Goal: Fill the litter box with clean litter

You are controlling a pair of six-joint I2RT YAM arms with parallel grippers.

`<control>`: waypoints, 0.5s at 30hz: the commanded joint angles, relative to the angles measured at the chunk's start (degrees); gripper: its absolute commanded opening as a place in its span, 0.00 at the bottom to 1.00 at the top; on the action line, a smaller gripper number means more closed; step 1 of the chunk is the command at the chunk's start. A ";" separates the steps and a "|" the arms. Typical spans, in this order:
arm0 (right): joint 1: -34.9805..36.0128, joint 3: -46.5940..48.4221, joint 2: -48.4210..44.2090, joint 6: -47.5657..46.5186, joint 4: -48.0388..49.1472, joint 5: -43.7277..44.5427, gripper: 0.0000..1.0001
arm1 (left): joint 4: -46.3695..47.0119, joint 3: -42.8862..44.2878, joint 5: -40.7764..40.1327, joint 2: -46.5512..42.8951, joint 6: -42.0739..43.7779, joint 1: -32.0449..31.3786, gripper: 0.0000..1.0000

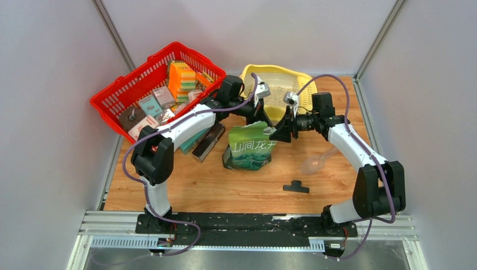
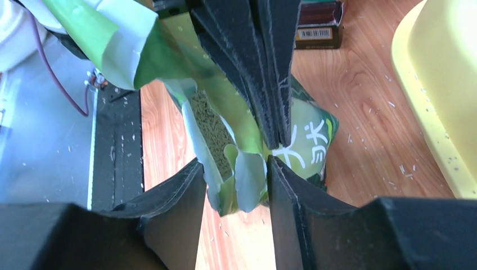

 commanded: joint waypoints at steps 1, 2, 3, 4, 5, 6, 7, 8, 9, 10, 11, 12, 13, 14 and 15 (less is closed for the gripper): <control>-0.06 -1.21 0.80 8.50 9.78 -3.79 0.46 | -2.34 2.06 0.69 -0.76 2.01 0.43 0.02; -0.06 -1.30 0.97 9.12 11.10 -3.88 0.46 | -2.70 2.06 0.61 -0.94 2.18 0.43 0.02; -0.06 -1.56 1.15 9.82 11.81 -3.96 0.46 | -2.79 1.97 0.43 -1.03 2.19 0.52 0.02; -0.06 -1.65 1.41 10.70 12.34 -4.23 0.46 | -2.87 1.97 0.26 -1.20 2.45 0.44 0.02; -0.06 -1.74 1.94 11.14 13.13 -4.32 0.45 | -3.22 1.97 0.17 -1.29 2.62 0.52 0.02; -0.06 -1.91 2.12 11.40 13.31 -4.75 0.44 | -3.40 1.97 0.17 -1.38 2.63 0.52 0.02; -0.06 -1.92 2.38 11.58 13.31 -4.93 0.43 | -3.58 1.97 -0.01 -1.38 2.97 0.61 0.02; -0.06 -1.92 2.64 11.58 13.31 -5.11 0.42 | -3.84 1.88 -0.10 -1.64 3.06 0.61 0.02; -0.15 -1.92 2.73 11.50 13.31 -5.37 0.42 | -4.10 1.97 -0.10 -1.64 3.15 0.70 0.02; -0.06 -2.18 2.82 11.50 13.31 -5.46 0.42 | -4.28 2.06 -0.19 -1.73 3.15 0.79 0.02; 0.02 -2.27 2.82 11.50 13.22 -5.46 0.42 | -4.54 2.06 -0.36 -1.82 3.15 0.87 0.02; 0.03 -2.35 2.73 11.58 13.31 -5.63 0.41 | -4.54 2.06 -0.36 -1.82 3.33 0.87 0.02; 0.03 -2.44 2.73 11.50 13.31 -5.64 0.41 | -4.98 2.06 -0.54 -1.99 3.76 1.05 0.02; 0.03 -2.62 2.73 11.67 13.31 -5.72 0.37 | -5.16 2.06 -0.71 -2.08 3.68 1.14 0.02; -0.06 -2.71 2.73 11.85 13.31 -6.07 0.35 | -5.07 2.14 -0.71 -2.17 3.68 1.31 0.02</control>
